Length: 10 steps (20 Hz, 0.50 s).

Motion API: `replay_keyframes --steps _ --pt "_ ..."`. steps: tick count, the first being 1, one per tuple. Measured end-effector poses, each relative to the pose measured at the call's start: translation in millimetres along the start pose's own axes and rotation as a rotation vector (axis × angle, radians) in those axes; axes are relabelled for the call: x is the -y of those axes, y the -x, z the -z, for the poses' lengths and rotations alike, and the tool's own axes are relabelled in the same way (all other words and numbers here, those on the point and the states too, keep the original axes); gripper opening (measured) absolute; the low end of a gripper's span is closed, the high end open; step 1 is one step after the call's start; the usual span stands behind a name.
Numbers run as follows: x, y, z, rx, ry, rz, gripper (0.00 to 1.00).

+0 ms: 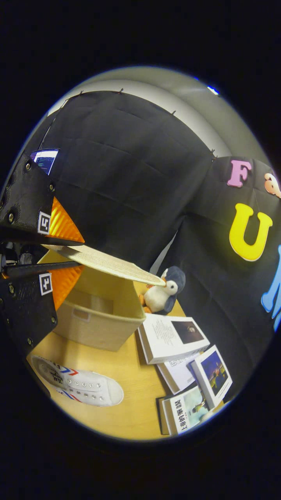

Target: Open the storage box then place both shoes into the box .Put the left shoe in first, then the right shoe, with the right side of both shoes facing outward in a uniform manner.

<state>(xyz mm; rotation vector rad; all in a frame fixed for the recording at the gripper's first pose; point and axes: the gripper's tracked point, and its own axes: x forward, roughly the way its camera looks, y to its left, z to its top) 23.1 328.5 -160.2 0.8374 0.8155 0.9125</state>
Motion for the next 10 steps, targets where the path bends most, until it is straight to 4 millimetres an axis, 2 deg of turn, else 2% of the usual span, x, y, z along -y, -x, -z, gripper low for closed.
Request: replay_keyframes --steps 3,10 --pt "-35.7 -14.6 -11.0 0.002 0.084 -0.03 0.21" --pt "-101.3 -75.4 -12.4 -0.037 0.166 -0.109 0.22"
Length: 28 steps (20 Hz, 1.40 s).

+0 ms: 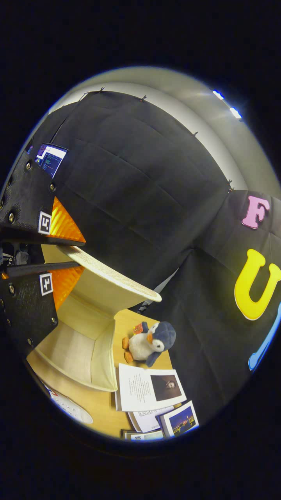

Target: Open the storage box then place both shoes into the box .Put the left shoe in first, then the right shoe, with the right side of both shoes facing outward in a uniform manner.

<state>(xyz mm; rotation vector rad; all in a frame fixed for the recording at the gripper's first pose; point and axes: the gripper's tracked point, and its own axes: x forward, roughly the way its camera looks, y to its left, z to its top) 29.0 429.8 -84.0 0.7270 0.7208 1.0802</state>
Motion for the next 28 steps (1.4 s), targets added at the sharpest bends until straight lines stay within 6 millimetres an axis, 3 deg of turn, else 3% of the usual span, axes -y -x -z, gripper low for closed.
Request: replay_keyframes --steps 5,9,10,11,12,15,16,20,28 --pt "-29.1 -55.8 4.4 -0.032 0.049 -0.022 0.22" --pt "-34.6 -91.2 15.0 -0.056 0.088 0.006 0.22" --pt "-29.4 -102.4 20.2 -0.059 0.118 0.033 0.28" --pt "-28.4 -105.4 22.7 -0.068 0.146 0.053 0.51" --pt "-30.3 -107.3 25.1 -0.072 0.165 0.062 0.59" --pt "-33.7 -107.4 23.0 -0.081 0.171 0.073 0.9" --pt "-33.5 -104.6 21.2 -0.081 0.165 0.075 0.92" --pt "-28.1 -85.3 19.6 -0.07 0.177 0.094 0.93" --pt "18.4 -11.8 4.6 0.007 0.24 0.217 0.92"
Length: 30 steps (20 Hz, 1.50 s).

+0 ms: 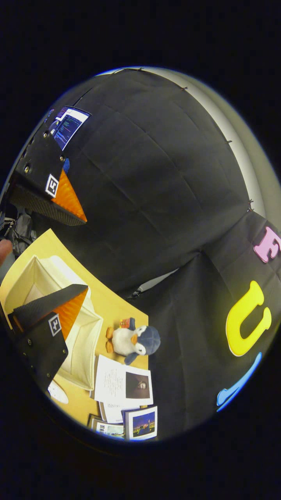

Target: Open the storage box then place both shoes into the box .Put the left shoe in first, then the right shoe, with the right side of both shoes facing outward in a uniform manner.

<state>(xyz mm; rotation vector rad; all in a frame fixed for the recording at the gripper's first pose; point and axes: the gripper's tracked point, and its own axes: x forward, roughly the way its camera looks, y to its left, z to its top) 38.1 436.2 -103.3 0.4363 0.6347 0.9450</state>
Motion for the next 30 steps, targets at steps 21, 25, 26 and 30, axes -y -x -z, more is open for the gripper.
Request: replay_keyframes --steps 21,25,26,30 --pt "206.2 159.1 96.4 -0.07 0.0 0.502 0.93" --pt "233.6 165.4 139.5 -0.158 -0.014 0.559 0.93" --pt "239.0 164.5 149.8 -0.176 -0.021 0.563 0.93" --pt "262.9 160.7 188.1 -0.257 -0.041 0.591 0.93"
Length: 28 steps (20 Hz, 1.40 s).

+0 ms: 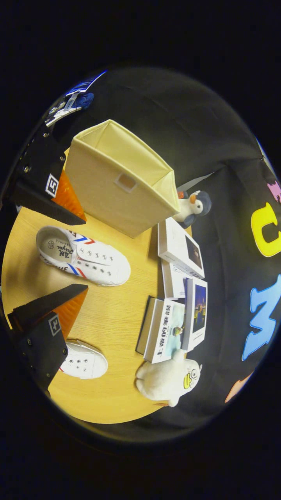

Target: Open the storage box then place both shoes into the box .Put the left shoe in first, then the right shoe, with the right side of both shoes facing outward in a uniform manner.

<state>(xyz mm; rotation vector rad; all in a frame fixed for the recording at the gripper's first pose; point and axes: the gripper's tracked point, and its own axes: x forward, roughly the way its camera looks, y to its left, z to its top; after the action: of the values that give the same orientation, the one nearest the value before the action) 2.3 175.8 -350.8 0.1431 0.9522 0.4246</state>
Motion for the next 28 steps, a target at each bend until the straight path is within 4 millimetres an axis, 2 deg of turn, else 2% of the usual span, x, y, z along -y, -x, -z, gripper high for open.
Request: replay_keyframes --steps 4,5,9,10,11,12,13,16,17,18,21,23,28 --pt "16.6 -27.7 29.2 -0.092 0.032 0.03 0.92" --pt "19.6 -33.2 33.2 -0.107 0.037 0.034 0.89" --pt "25.3 -54.0 41.9 -0.16 0.022 0.027 0.86" --pt "28.3 -56.7 42.6 -0.167 0.023 0.034 0.82" --pt "26.6 -57.5 41.2 -0.171 0.023 0.017 0.68" --pt "23.3 -60.4 39.4 -0.165 0.022 0.001 0.64" --pt "18.7 -61.8 38.4 -0.162 0.018 -0.02 0.48" --pt "21.0 -59.9 37.6 -0.181 0.032 0.01 0.1" --pt "26.0 -60.6 33.6 -0.185 0.023 0.026 0.08" --pt "23.8 -59.2 37.6 -0.188 -0.019 0.026 0.0" --pt "22.7 -55.7 32.9 -0.198 -0.114 -0.001 0.0" --pt "22.3 -50.3 29.0 -0.197 -0.113 -0.004 0.0" --pt "10.3 -28.8 29.8 -0.219 -0.178 -0.048 0.0"
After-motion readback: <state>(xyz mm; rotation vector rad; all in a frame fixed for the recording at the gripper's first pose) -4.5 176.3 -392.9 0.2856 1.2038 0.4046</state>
